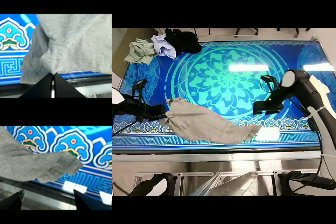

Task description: Fold the shirts.

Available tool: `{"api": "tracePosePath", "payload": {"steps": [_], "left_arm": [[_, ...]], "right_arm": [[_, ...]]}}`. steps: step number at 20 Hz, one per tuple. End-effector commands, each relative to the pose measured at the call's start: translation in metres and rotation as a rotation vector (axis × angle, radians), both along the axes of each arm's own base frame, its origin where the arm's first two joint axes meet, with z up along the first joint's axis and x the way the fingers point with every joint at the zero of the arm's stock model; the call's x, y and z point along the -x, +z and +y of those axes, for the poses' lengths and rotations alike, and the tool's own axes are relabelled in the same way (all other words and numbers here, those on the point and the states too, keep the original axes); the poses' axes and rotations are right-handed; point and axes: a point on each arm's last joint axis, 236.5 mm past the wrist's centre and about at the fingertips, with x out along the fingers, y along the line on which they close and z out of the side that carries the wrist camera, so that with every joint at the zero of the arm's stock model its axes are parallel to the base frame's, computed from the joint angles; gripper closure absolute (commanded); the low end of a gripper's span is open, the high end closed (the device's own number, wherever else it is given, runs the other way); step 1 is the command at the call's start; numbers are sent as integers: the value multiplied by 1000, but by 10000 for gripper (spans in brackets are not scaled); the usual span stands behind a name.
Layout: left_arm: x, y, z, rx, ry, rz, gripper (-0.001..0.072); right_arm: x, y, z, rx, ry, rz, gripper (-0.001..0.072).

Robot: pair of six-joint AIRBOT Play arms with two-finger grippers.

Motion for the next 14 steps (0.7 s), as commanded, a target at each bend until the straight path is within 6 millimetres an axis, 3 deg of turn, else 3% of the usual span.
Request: {"api": "tracePosePath", "payload": {"steps": [1,4,6,8,14], "left_arm": [[10,32,-17,1,-28,-98,695],[25,29,-24,5,-63,-45,695],[24,30,-23,4,-58,-51,694],[21,29,-20,12,-42,-52,694],[20,27,-18,10,-36,-44,694]], "right_arm": [[24,-21,4,-175,-139,69,26],[56,-50,26,-309,-216,104,27],[69,-62,46,-417,-272,135,27],[69,-71,58,-483,-327,121,27],[59,-93,62,-437,-365,47,28]]}}
